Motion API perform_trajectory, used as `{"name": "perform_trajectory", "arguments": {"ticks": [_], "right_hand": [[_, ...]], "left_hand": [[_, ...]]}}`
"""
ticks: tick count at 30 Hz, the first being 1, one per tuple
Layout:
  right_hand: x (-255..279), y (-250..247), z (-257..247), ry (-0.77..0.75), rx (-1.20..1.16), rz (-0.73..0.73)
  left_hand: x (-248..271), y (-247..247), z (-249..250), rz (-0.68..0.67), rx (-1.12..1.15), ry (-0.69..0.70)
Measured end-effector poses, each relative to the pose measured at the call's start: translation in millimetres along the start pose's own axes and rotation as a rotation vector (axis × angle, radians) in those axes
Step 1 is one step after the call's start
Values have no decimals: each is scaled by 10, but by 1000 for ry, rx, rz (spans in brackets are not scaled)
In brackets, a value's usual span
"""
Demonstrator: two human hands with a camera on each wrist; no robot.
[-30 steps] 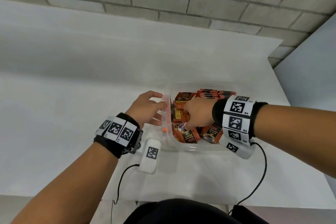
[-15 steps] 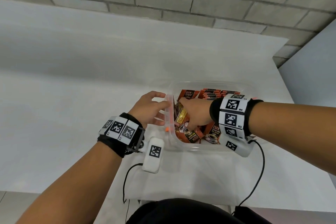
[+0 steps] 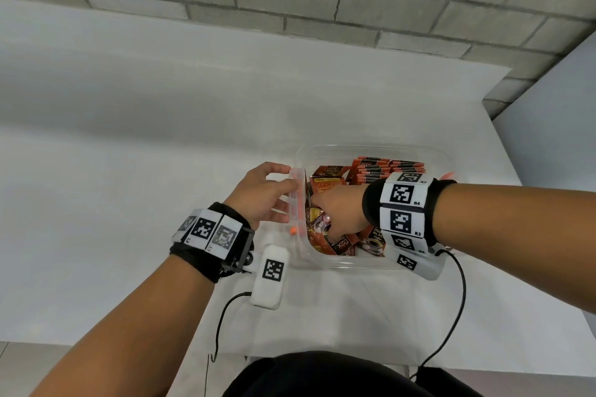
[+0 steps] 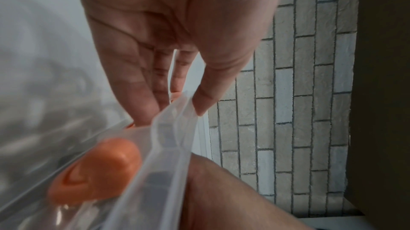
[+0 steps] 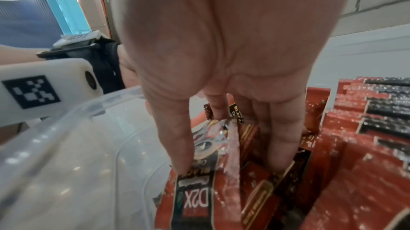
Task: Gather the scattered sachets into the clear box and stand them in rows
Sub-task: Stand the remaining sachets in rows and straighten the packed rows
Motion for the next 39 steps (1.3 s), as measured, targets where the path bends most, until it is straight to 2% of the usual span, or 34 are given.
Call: {"name": "perform_trajectory", "arguments": {"ticks": [10,14,17,19,22,24,26,29,33,36,39], "right_hand": [[-39,16,54,-19,-44,-83],[-17,9,84,-66,-84,-71],[96,-60,155,-91,-179,-17],[261,-189,216,-121,-313,41],[596,-439,389,-187,-503,222],[825,-556,538,-240,-629,358],[1016,-606,665,-308,-768,442],[1126,-581,749,-372,-917,464],[1089,-486,778,-413,-1033,454],[1064,-413,810,-449,-1049,435],[1056,-337,894,-448,-1064,412]], "left_hand": [[0,13,-13,2,55,8],[-8,8,-30,2,46,6],[6,-8,-25,16,8,20],[40,-53,-12,82,-82,76],[144,-175,68,215,-86,185],[268,-234,201,222,-11,263],[394,-241,377,159,65,343],[437,-84,594,-47,116,385],[337,355,750,-322,107,281],[293,647,755,-509,195,257],[297,888,746,-579,263,215]]}}
Point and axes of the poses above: each hand's wrist, its own x-axis away from the middle knuckle, its own y-axis out of the palm, z = x × y, the point moved 1 cm from there along -x, towards the middle knuckle, and after that the axes turned 15 degrees about -x, right-handed, at the moved point
